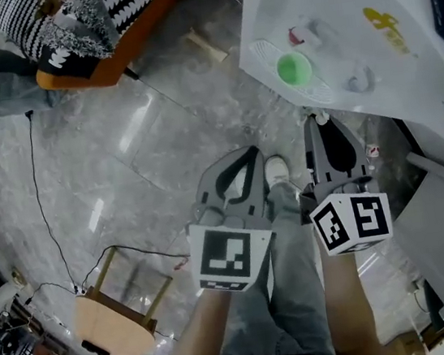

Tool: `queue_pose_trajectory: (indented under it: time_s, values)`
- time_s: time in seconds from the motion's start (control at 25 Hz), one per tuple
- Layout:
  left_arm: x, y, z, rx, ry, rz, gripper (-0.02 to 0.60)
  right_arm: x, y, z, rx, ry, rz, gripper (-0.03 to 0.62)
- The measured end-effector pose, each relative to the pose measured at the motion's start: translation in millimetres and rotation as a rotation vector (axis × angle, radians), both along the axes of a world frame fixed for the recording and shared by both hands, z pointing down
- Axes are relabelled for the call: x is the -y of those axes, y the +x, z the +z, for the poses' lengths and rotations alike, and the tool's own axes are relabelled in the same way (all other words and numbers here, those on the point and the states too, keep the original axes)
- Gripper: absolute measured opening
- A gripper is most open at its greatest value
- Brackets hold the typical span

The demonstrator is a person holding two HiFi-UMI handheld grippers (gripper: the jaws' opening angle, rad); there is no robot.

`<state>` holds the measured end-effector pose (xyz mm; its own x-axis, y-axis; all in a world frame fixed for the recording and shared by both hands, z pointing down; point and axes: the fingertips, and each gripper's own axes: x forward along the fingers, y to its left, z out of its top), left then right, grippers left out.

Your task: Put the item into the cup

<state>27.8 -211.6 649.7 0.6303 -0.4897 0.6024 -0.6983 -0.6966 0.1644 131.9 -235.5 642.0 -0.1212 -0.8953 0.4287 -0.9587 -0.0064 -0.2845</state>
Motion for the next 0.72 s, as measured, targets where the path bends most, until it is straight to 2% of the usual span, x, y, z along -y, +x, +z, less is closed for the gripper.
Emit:
queue_pose_trajectory:
  time_s: [0.12, 0.2, 0.4, 0.72]
  values:
    - [4.2, 0.6, 9.8, 0.012, -0.013, 0.014, 0.012, 17.9, 10.6, 17.5, 0.01, 0.004, 0.053, 0.064]
    - [7.0, 1.9, 16.8, 0.026, -0.017, 0.026, 0.012, 28.2, 16.6, 30.9, -0.018, -0.008, 0.076, 0.064]
    - [4.4, 5.0, 32.6, 0.055, -0.029, 0.067, 0.012, 44.4, 12.4, 42.6, -0.144, -0.016, 0.056, 0.064]
    - [-2.4, -5.8, 46.6, 0.086, -0.064, 0.076, 0.012, 67.4, 19.3, 67.3, -0.205, -0.055, 0.086, 0.064]
